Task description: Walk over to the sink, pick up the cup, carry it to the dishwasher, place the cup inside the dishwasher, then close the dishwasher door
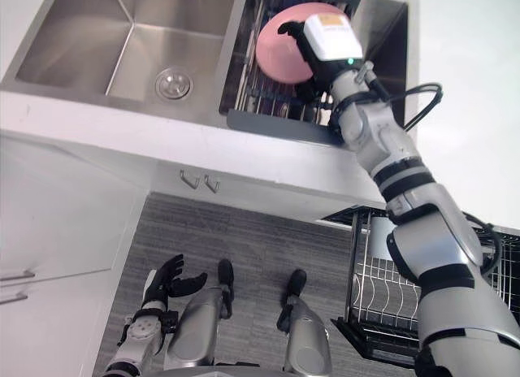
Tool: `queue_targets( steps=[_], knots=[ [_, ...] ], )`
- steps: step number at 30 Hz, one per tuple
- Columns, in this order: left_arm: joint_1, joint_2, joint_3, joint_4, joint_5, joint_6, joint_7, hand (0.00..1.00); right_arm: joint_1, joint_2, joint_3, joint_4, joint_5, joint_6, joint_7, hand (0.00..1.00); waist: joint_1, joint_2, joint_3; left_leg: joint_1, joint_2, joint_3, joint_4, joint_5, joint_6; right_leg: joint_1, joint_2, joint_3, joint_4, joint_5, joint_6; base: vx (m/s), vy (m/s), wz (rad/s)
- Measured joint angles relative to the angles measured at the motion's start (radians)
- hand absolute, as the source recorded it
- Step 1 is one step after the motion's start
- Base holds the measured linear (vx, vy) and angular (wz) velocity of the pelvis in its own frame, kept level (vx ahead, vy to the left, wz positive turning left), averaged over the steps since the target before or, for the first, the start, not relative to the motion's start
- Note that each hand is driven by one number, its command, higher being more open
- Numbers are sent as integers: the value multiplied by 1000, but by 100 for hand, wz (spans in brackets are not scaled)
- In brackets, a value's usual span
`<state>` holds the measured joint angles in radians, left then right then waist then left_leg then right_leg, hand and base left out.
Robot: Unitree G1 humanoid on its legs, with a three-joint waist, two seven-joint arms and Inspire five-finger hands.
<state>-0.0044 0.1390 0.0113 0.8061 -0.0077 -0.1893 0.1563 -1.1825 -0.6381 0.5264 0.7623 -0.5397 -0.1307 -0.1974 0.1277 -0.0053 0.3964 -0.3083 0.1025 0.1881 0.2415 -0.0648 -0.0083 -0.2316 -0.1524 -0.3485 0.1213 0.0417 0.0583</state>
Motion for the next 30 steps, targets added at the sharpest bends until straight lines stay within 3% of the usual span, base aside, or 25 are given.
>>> queue_targets(
  steps=[9,16,22,30],
  knots=[
    [-1,0,0,-14,-13,0,10,90,-11,-1,-45,-42,8,9,-82,30,17,-1,15,-15,0,-7,-21,24,-2,-21,0,-7,3,4,-8,-4,-3,4],
    [-1,4,4,-15,-12,10,11,90,88,-11,-99,-269,47,8,-83,30,5,-9,20,4,7,26,-27,23,-5,-29,10,34,3,6,-10,42,7,-15],
    [5,2,41,-14,-11,15,11,90,274,-11,-146,-537,48,-42,-78,30,-21,-45,21,70,34,98,-10,-12,-16,-3,36,120,3,6,-10,18,-2,-38],
    [34,-1,102,4,-8,34,10,90,645,21,-471,-815,46,-58,-92,30,-93,-102,-17,121,57,171,58,-83,-16,27,50,200,1,7,-7,8,36,-31]
  ],
)
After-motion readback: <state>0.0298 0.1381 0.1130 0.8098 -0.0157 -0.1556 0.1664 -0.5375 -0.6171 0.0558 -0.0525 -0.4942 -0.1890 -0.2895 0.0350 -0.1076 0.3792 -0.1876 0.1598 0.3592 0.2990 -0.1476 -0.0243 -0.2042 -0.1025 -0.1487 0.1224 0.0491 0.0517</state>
